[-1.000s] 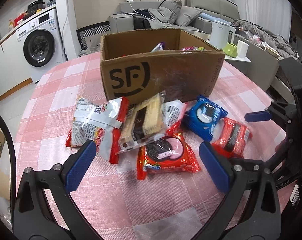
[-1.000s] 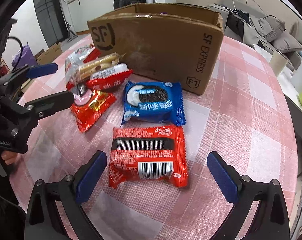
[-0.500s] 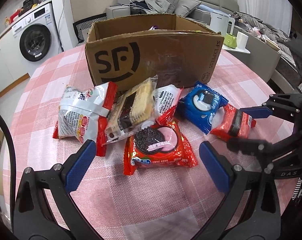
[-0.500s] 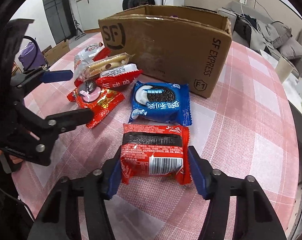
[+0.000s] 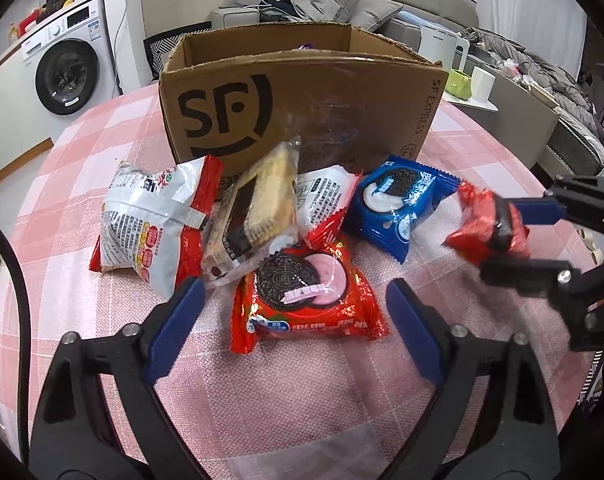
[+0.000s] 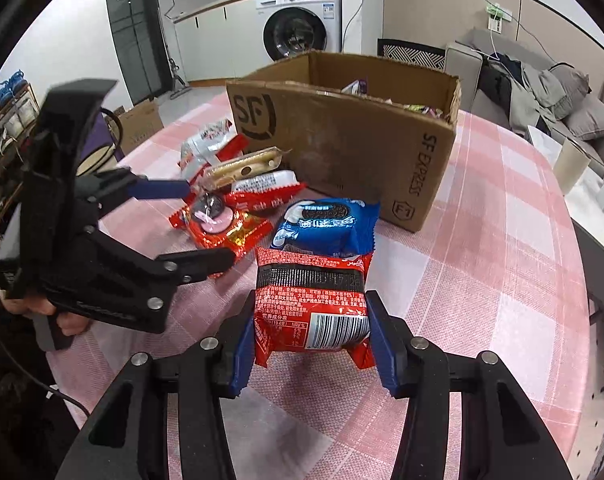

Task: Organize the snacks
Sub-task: 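Grasp the red Oreo pack with the right tool while the left tool grasps a pink Oreo pack, then lift both Oreo packs and carry them over the box opening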

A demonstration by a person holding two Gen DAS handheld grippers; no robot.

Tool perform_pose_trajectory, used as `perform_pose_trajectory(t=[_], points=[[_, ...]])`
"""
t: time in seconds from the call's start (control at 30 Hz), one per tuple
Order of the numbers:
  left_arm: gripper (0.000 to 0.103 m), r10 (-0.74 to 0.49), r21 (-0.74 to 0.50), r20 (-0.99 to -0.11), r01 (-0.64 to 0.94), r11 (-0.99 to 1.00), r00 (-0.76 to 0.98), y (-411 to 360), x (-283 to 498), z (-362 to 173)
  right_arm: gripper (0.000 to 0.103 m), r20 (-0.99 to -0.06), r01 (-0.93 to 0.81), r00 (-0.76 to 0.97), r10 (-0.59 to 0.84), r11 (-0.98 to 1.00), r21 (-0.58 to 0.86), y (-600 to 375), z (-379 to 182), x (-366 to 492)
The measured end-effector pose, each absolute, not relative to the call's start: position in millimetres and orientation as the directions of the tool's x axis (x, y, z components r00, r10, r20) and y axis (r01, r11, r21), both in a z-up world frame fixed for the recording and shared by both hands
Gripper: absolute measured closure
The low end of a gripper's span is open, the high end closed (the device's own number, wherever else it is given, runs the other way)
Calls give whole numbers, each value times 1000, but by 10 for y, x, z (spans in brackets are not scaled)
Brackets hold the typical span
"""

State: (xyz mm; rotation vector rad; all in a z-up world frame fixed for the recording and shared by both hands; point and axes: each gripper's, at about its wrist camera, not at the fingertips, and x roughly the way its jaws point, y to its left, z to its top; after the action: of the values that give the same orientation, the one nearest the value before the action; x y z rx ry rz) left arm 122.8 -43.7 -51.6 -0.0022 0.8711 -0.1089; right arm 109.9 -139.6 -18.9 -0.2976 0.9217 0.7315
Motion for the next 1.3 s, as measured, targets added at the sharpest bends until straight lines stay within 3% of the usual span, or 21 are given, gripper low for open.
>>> perform_pose_trajectory(t=[0.2, 0.33, 0.43, 0.57, 1.3], points=[[17, -75, -14, -770, 100, 995, 634, -477, 1249, -569, 53, -797, -671, 404, 448, 738, 74, -1482, -122, 1131], [29, -75, -12, -776, 105, 994, 626, -494, 1258, -596, 53, -796, -670, 404, 451, 739, 78, -1509, -125, 1138], [44, -98, -18, -778, 133, 991, 620, -487, 1233, -599, 53, -797, -670, 403, 451, 738, 79, -1486, -143, 1139], [53, -123, -13, -780, 180, 984, 613, -522, 1202, -572, 53, -796, -668, 402, 453, 739, 83, -1488, -155, 1136], [55, -241, -93, -717, 252, 963, 655, -473, 962, -155, 53, -729, -625, 474, 494, 772, 117, -1626, 45, 1195]])
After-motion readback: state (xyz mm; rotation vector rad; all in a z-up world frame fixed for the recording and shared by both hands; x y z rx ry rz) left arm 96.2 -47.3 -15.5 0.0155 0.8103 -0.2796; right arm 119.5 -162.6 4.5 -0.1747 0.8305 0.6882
